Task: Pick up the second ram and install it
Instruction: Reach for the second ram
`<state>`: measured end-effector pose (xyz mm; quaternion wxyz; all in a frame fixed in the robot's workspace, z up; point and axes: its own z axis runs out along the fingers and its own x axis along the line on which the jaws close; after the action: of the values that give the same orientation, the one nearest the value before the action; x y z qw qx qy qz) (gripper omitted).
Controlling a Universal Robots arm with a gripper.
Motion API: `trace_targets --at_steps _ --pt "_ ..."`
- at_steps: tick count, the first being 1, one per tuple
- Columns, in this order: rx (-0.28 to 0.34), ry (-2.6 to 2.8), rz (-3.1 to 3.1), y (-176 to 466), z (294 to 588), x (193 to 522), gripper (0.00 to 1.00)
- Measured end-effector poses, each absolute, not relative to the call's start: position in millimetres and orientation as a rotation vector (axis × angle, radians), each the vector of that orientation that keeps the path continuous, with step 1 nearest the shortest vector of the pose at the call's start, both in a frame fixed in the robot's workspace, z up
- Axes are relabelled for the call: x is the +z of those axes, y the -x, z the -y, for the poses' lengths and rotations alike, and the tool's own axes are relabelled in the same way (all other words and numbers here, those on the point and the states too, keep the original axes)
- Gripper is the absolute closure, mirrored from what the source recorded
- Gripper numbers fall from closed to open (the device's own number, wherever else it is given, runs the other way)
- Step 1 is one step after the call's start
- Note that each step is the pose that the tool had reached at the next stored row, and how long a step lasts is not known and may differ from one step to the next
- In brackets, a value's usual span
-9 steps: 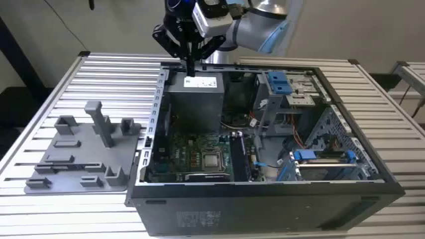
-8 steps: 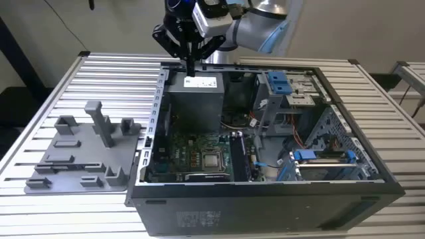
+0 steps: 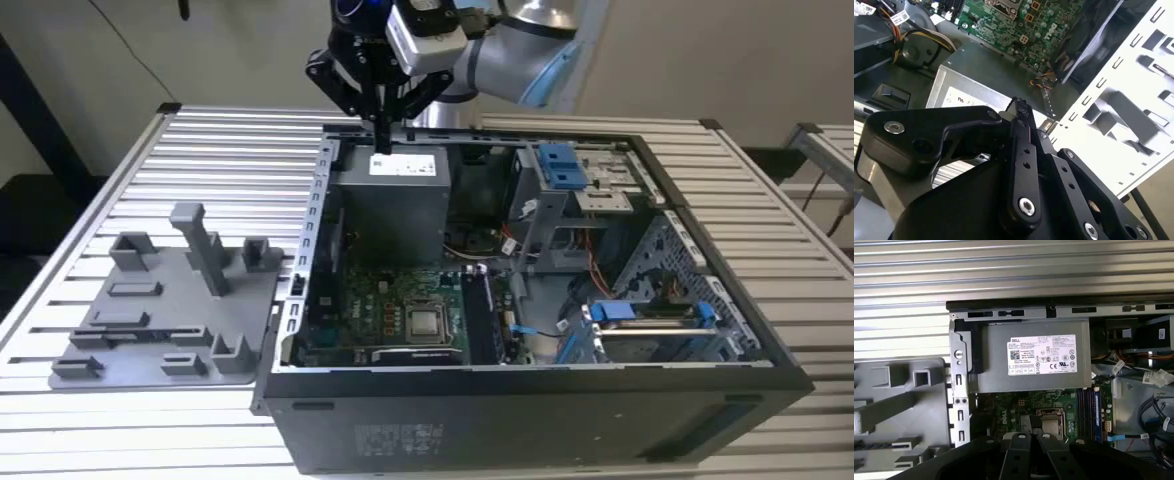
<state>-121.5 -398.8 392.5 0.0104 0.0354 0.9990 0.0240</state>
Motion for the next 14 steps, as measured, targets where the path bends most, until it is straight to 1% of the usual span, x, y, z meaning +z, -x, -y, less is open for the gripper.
trace_targets --at_steps 14 --pt "0.075 -0.11 -3.118 135 399 393 0.89"
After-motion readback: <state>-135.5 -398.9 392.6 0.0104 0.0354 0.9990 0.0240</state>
